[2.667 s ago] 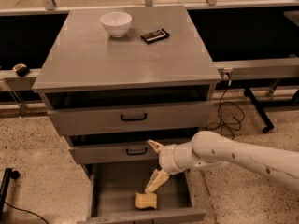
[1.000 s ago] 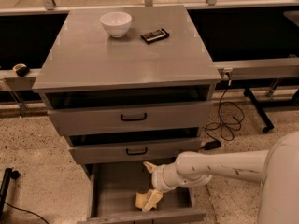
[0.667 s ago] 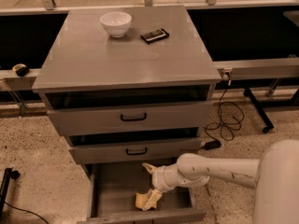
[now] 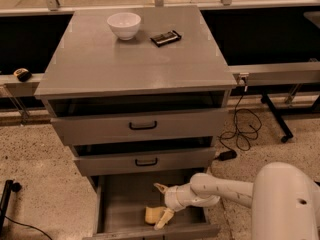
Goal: Pick sponge from bottom drawer and place on counter
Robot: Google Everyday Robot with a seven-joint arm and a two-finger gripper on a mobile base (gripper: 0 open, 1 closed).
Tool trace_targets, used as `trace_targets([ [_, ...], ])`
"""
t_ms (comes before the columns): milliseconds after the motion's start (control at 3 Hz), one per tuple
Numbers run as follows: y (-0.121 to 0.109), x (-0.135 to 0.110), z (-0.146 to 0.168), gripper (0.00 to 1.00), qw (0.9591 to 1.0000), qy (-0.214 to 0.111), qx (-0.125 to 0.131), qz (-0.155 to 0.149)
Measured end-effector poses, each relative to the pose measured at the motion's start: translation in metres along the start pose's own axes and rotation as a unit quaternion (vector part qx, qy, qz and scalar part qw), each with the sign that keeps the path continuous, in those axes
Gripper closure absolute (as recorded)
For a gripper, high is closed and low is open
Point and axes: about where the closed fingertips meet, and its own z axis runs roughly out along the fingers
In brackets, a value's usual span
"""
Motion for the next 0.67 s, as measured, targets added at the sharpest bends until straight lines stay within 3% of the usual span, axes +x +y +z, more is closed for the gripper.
trace_targets([
  [667,-0.017,0.048,0.031,0.49,0.9992,0.006,-0.012,0.039],
])
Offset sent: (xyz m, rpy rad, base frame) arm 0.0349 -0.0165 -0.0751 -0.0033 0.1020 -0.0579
